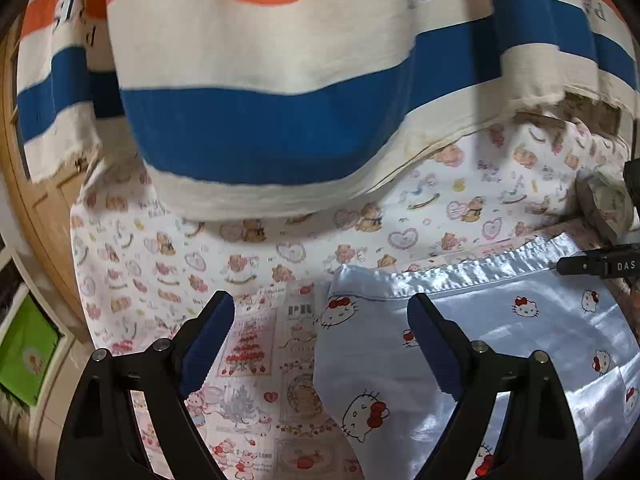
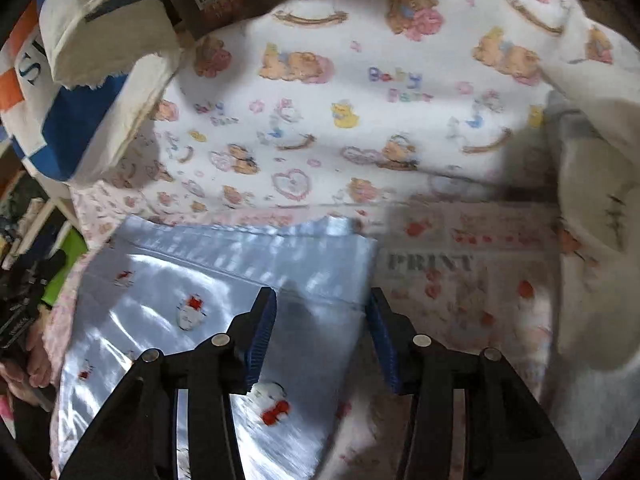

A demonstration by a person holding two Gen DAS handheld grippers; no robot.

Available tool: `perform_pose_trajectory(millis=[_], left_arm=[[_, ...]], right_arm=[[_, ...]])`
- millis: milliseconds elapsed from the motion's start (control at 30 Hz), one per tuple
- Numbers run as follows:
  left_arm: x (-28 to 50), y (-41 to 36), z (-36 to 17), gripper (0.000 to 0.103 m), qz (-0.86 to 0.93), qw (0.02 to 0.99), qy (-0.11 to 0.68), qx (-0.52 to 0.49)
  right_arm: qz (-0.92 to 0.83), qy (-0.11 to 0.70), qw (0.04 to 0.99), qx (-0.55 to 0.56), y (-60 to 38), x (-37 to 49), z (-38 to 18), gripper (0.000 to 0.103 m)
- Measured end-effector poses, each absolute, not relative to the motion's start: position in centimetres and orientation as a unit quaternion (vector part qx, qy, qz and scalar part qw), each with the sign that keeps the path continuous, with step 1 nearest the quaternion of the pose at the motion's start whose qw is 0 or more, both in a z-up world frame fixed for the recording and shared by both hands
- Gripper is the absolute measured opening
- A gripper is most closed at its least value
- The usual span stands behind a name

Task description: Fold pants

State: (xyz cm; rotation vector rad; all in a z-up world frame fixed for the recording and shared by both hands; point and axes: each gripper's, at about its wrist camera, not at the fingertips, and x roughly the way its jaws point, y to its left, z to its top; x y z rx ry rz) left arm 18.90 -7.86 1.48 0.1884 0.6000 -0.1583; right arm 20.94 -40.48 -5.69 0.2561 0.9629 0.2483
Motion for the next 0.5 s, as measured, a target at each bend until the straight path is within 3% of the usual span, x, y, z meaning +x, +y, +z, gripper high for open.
perform_pose_trajectory(millis=[167, 233, 267, 500], left_arm=[[19.7, -7.2, 0.7, 0.087, -0.066, 0.943, 0.314, 0.085], [19.6, -7.2, 0.6, 0.087, -0.070, 0.943, 0.312, 0.091], [19.5, -7.2, 0.7, 0.087, -0.071, 0.943, 0.311, 0.091], [21.3, -7.0, 0.4, 0.088, -0.176, 0.913, 0.367, 0.042]], right_arm=[[0.151, 0.473, 0.862, 0.100, -39.2, 22.7, -5.8, 0.048], [0.155, 0.484, 0.854, 0.115, -39.3, 23.3, -6.0, 0.027], [0.156, 0.489, 0.849, 0.124, -39.4, 23.5, -6.2, 0.010], [0.168, 0.461, 0.864, 0.114, -39.2, 22.3, -5.5, 0.004]])
